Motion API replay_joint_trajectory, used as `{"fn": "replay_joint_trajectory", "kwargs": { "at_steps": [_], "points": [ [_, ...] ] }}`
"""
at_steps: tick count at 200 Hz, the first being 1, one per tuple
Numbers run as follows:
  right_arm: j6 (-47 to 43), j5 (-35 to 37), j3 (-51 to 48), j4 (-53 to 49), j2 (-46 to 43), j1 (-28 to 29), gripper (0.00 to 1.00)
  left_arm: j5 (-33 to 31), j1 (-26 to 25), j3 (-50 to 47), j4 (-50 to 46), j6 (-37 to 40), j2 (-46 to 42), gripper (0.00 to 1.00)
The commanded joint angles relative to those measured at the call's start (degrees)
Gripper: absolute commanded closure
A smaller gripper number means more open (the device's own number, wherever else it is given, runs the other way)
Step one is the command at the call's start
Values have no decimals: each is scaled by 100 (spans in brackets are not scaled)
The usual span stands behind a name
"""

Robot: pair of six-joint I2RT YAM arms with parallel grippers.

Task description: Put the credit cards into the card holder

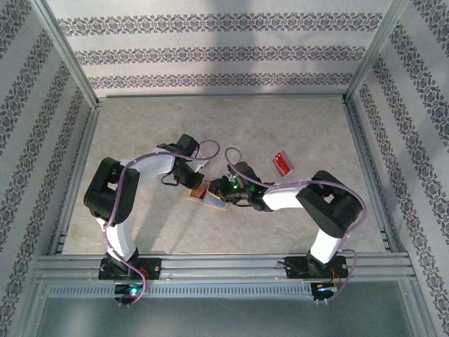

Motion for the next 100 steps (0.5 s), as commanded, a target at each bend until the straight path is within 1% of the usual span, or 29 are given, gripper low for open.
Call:
{"fn": "replay_joint_trajectory", "kwargs": {
  "at_steps": [1, 17, 40, 59, 100],
  "points": [
    [-418, 317, -195, -687, -433, -66, 77, -265, -92, -263, 15, 107, 157, 93],
    [-645, 385, -206, -1197, -610, -172, 79, -285, -109, -241, -24, 143, 146, 93],
    [-728, 481, -322, -1293, -742, -260, 90, -292, -118, -208, -52, 107, 108, 93],
    [-795, 396, -281, -1311, -611, -316, 97, -292, -154, -202, -43, 138, 124, 93],
    [-798, 341, -279, -1167, -270, -333, 100, -288, -166, -176, -82, 98, 49, 93]
  ]
}}
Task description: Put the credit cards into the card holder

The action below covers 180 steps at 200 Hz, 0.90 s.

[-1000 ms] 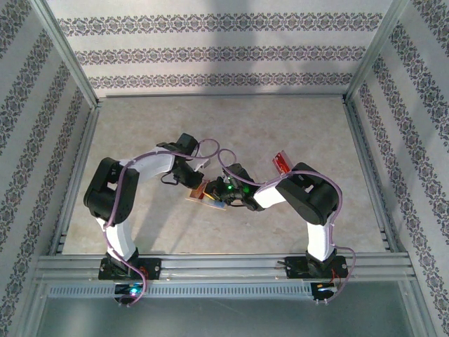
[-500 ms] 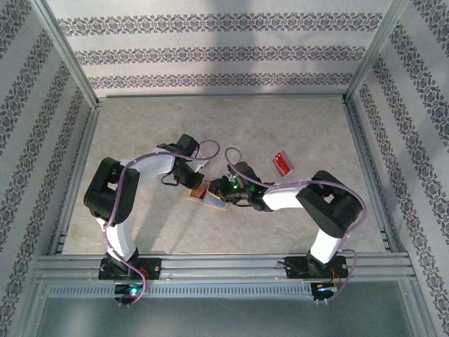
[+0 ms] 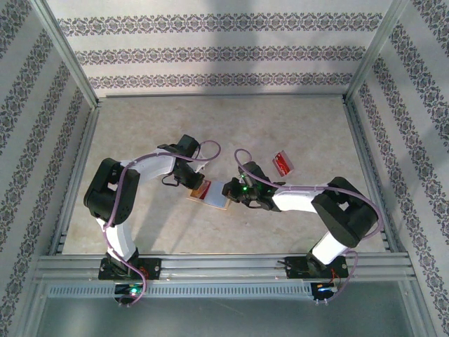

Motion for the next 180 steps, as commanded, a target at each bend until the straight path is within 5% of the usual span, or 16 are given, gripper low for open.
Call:
{"fn": "replay_joint_trajectory", "kwargs": {
  "at_steps": [1, 79, 116, 180],
  "points": [
    [-149, 25, -32, -26, 251, -30, 100, -190, -96, -159, -105, 92, 76, 93],
    [-149, -49, -214, -27, 575, -68, 100, -203, -175, 60, -295, -93, -392, 84],
    [-163, -98, -199, 21, 682, -63, 100, 506, -483, 252, -491, -280, -668, 80],
    [-121, -64, -205, 34, 637, -52, 100, 761, -872, 509, -567, -533, -74, 80]
  ]
}}
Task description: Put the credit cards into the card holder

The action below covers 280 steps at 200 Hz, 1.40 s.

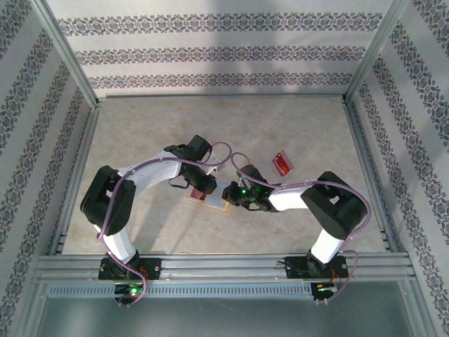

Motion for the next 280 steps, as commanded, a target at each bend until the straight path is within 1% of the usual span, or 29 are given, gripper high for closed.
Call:
{"fn": "replay_joint_trajectory", "kwargs": {
  "at_steps": [1, 39, 59, 106, 132, 194, 228, 280],
  "points": [
    [-49, 117, -121, -337, 148, -15, 100, 146, -140, 229, -276, -161, 299, 80],
    [-86, 92, -151, -393, 126, -60, 100, -326, -214, 323, -281, -68, 643, 81],
    [-73, 155, -227, -339, 40, -56, 100, -651, -214, 245, -197, 4, 674, 82],
    [-79, 144, -207, -377, -79, -70, 100, -1078, -205, 147, -117, 119, 721, 83],
    [-174, 104, -93, -581, -127, -73, 100, -1006, -196, 172, -124, 93, 693, 83],
    [24, -24, 72, -465, -404, -124, 84, -943, -187, 141, -132, 102, 572, 83],
    [273, -215, 65, 104, -309, -156, 80, -887, -179, 162, -133, 75, 596, 83],
    [321, -262, 160, 174, -92, -174, 77, -887, -179, 95, -96, 118, 545, 83]
  ]
}}
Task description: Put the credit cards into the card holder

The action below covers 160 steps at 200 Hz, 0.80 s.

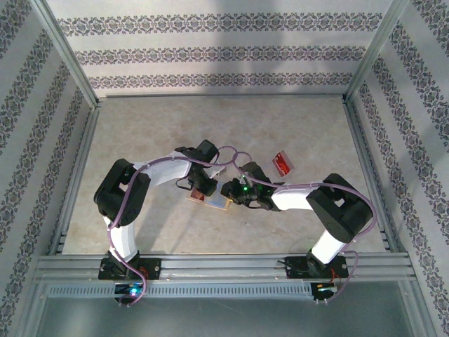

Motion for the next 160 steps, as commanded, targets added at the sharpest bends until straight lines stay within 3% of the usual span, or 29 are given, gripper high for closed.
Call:
{"fn": "replay_joint_trajectory", "kwargs": {
  "at_steps": [1, 160],
  "points": [
    [55, -111, 129, 207, 168, -59, 77, -32, -13, -99, -70, 110, -67, 83],
    [251, -216, 209, 462, 447, 111, 75, -99, 31, -106, -73, 112, -152, 83]
  ]
}}
